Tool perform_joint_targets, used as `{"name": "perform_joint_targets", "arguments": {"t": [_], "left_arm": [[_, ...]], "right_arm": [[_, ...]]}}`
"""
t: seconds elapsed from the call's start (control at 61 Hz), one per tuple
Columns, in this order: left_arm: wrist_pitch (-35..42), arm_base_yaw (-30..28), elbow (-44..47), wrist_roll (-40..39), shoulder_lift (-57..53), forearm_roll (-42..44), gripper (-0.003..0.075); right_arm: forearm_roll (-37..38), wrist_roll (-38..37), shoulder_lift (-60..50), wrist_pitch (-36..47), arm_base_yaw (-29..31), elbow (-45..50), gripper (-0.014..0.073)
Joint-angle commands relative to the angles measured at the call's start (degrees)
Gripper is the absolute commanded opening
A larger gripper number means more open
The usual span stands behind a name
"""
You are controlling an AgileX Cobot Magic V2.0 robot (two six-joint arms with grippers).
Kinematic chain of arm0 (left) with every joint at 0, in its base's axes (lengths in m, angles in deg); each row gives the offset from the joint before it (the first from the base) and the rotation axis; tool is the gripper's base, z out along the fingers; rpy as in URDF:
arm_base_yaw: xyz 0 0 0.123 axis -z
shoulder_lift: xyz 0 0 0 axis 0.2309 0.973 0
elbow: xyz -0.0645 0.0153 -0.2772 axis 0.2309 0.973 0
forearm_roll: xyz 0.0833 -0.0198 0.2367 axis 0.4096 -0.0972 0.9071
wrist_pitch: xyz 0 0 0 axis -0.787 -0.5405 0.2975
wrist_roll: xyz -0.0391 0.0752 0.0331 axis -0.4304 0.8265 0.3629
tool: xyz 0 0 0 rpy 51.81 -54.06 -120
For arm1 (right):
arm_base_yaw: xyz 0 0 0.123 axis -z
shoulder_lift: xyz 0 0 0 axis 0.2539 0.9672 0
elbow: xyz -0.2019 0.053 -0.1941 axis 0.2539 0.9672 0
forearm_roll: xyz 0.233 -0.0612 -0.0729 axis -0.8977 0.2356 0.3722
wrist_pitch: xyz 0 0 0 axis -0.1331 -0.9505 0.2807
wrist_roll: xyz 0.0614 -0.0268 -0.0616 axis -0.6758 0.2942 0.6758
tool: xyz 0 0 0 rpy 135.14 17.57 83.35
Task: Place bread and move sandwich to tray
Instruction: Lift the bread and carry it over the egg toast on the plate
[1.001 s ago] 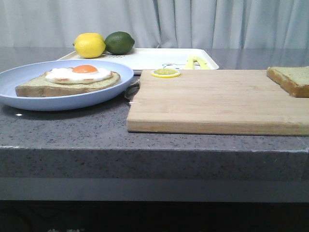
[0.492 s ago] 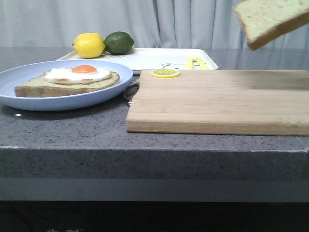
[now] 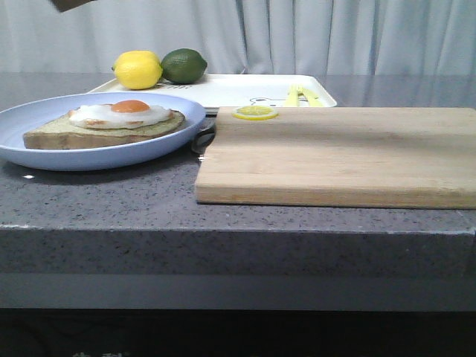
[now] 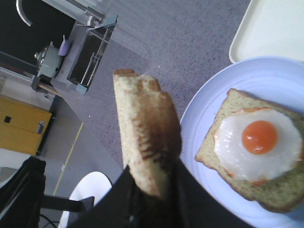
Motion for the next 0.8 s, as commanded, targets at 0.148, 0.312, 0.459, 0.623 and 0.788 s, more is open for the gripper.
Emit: {"name": "perform_joint_targets", "arguments": {"t": [0.148,0.312,0.459,0.623,0.788], "left_arm": [[4.58,0.39,-1.95,-0.37,0.29,-0.35,0.0568],[4.58,0.39,-1.95,-0.37,0.29,-0.35,0.0568],[4.58,0.39,-1.95,-0.37,0.29,-0.35,0.0568],[4.58,0.39,-1.95,-0.37,0.29,-0.35,0.0568],[4.58,0.39,-1.95,-0.37,0.29,-0.35,0.0568]], "right_arm": [[-10.54,0.16,6.65,10.82,-5.93,-1.69,-0.006],[-10.55,0.16,10.95,10.56,-5.93,-1.69,-0.006],[-10.55,0.16,11.99,10.61,-5.93,-1.69,-0.0051],[-10.5,0.16,11.99,10.02,-5.93,-1.69,0.0112],[-9.48,0.16,11.93,9.58,-5.61,-1.69,0.0268]]}}
